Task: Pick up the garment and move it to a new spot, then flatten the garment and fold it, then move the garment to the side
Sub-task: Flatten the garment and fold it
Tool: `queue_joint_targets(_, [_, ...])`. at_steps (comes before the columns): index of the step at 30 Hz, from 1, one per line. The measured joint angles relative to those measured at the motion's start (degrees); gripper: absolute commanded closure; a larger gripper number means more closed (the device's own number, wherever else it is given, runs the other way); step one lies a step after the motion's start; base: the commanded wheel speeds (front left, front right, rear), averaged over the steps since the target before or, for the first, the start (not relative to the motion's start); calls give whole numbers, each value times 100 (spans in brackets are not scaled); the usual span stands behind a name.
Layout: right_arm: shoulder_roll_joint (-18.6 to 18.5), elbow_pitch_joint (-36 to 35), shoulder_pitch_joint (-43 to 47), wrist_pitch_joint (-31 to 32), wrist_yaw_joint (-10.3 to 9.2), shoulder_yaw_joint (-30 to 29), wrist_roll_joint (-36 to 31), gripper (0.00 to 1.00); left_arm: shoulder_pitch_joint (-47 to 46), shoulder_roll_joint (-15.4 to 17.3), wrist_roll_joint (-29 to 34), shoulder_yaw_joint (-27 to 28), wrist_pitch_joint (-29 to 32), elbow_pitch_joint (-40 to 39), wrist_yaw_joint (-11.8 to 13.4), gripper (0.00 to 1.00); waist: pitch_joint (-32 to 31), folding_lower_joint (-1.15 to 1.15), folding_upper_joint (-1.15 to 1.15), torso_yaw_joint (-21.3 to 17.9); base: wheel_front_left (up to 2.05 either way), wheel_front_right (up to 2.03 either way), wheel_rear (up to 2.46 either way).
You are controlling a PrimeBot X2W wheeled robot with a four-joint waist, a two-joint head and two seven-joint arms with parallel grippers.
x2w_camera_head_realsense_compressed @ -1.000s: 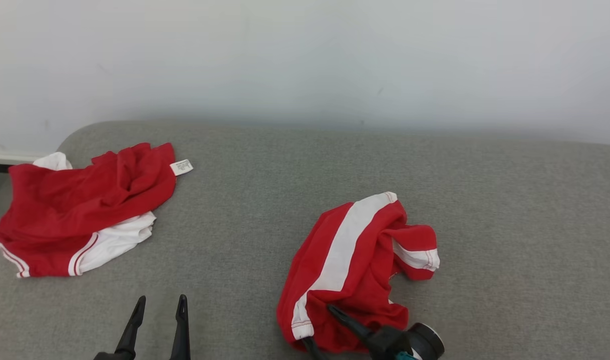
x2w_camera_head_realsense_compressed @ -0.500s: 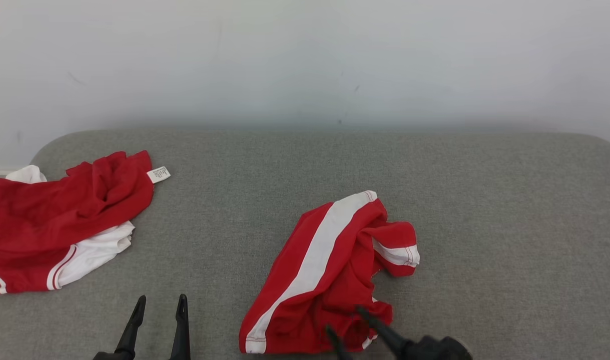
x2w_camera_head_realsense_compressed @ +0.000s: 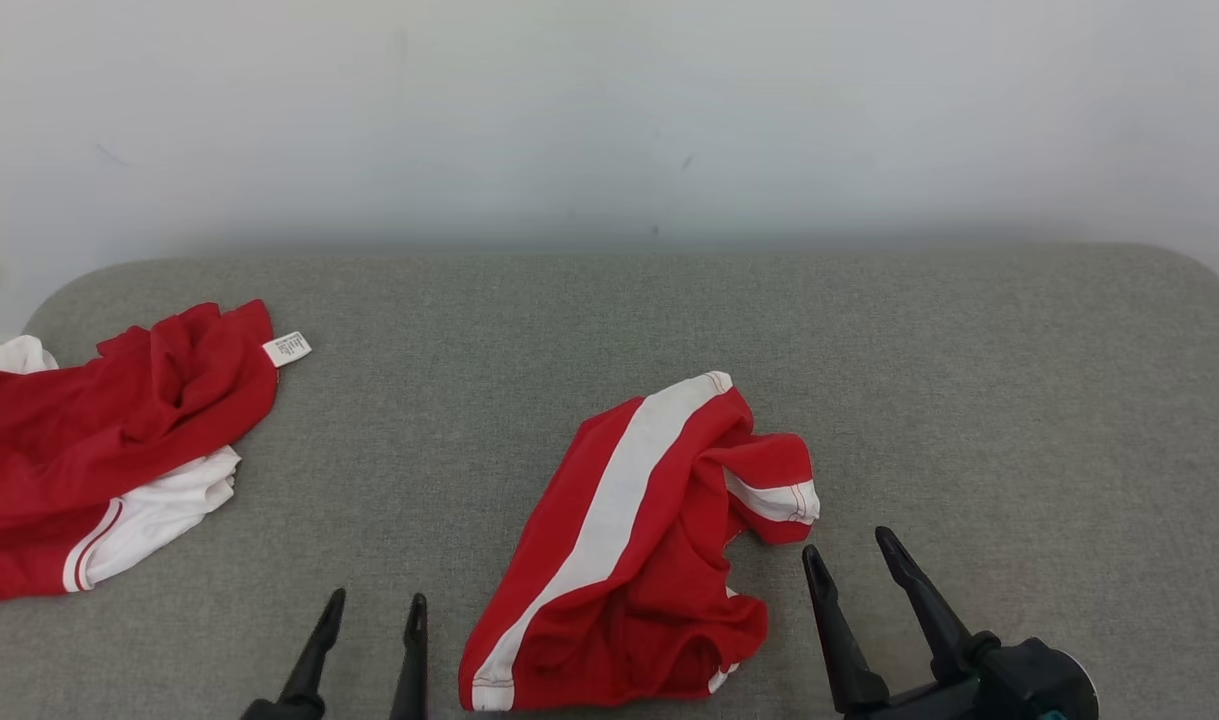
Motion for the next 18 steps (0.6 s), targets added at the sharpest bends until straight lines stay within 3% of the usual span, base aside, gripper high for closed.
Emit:
queue_joint_targets(4, [66, -43, 121, 0, 0, -225, -40, 0, 2, 1, 86, -556, 0, -27, -5, 0, 15, 0, 0, -61, 0, 0, 0])
queue_joint_targets(11, [119, -74, 127, 0, 0, -400, -81, 0, -46, 36, -83, -2169, 1, 268, -31, 0, 56, 0, 0, -264, 0, 0, 0])
queue_joint_targets(18, [151, -67, 61, 0, 0, -394, -88, 0, -545, 31, -485, -2783, 0, 984, -40, 0, 131, 0, 0, -628, 0, 0, 0])
